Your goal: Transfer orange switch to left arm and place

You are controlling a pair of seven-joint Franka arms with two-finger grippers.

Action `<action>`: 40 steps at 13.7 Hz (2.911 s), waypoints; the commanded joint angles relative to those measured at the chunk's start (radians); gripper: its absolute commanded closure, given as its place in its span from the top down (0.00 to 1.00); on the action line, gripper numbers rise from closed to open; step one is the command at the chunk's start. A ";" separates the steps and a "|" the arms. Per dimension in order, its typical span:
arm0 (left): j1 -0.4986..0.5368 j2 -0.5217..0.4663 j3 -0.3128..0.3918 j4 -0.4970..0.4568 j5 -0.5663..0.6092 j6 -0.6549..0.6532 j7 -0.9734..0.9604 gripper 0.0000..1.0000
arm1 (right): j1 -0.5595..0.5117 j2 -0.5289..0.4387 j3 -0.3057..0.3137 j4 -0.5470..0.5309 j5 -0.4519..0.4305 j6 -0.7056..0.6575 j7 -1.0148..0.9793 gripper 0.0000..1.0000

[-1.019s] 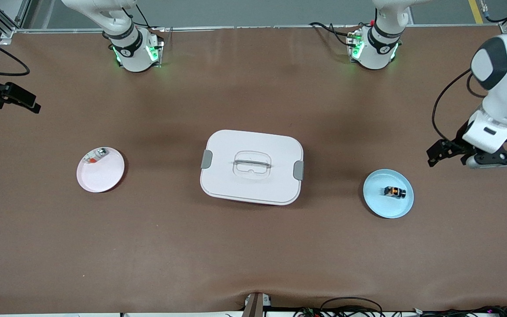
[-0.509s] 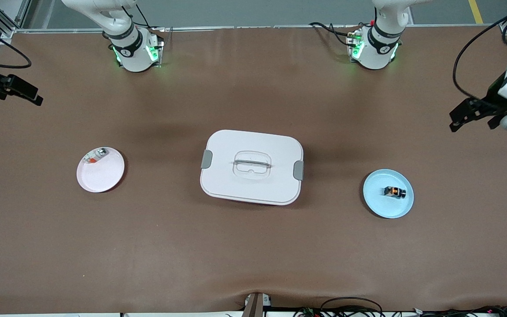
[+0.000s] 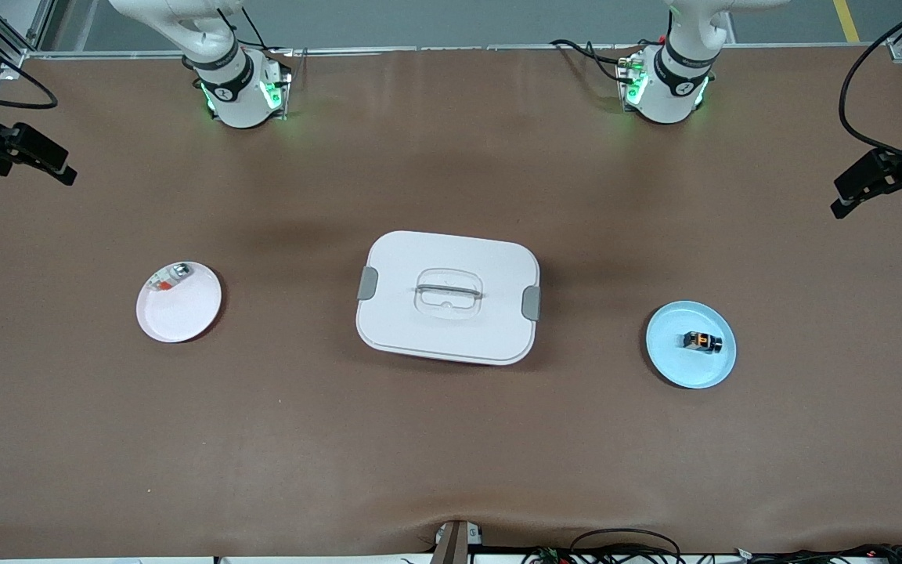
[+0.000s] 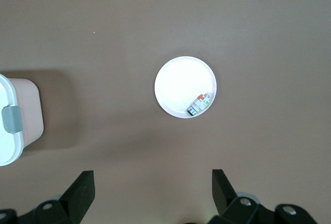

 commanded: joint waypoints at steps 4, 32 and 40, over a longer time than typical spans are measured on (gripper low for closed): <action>0.068 0.062 -0.073 0.095 -0.038 -0.025 0.000 1.00 | 0.004 -0.026 -0.002 -0.028 0.004 0.016 0.015 1.00; 0.099 0.072 -0.145 0.100 -0.029 -0.131 0.027 1.00 | -0.007 0.128 -0.007 0.207 0.004 -0.137 0.012 1.00; 0.102 0.070 -0.145 0.098 -0.029 -0.185 0.024 1.00 | -0.009 0.128 -0.010 0.196 0.004 -0.149 0.066 1.00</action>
